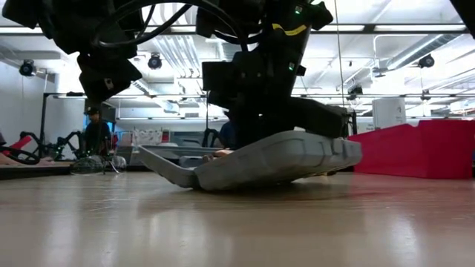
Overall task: Prefit tool cases
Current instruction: Remove the transparent flat screwdriver from the gray pre-fit tool case
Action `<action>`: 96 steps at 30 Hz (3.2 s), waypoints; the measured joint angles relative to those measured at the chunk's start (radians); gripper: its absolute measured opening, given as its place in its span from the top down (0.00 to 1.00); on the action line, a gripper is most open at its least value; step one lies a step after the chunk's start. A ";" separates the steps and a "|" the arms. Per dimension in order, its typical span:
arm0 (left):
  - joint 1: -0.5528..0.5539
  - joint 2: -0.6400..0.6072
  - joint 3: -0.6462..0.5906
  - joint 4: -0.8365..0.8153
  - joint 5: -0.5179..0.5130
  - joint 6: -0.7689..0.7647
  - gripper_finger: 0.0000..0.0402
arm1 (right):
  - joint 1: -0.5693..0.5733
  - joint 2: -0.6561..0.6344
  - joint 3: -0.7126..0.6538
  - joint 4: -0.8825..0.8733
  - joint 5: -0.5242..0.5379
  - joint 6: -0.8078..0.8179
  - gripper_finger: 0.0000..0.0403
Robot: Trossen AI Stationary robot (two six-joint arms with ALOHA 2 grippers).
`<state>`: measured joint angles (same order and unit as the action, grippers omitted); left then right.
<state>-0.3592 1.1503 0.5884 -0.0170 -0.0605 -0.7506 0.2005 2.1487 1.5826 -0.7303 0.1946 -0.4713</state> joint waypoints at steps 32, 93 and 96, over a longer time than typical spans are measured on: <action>0.000 0.000 0.000 0.002 0.002 0.000 0.66 | 0.024 -0.111 -0.003 -0.080 -0.043 0.059 0.88; -0.006 0.000 0.000 0.002 0.000 0.001 0.66 | -0.544 -0.366 -0.262 0.060 -0.151 0.209 0.87; -0.006 0.000 0.000 0.002 0.000 0.001 0.66 | -0.567 -0.365 -0.275 0.085 -0.151 0.213 0.86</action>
<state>-0.3652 1.1500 0.5888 -0.0150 -0.0605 -0.7498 -0.3670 1.7832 1.3078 -0.6454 0.0437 -0.2586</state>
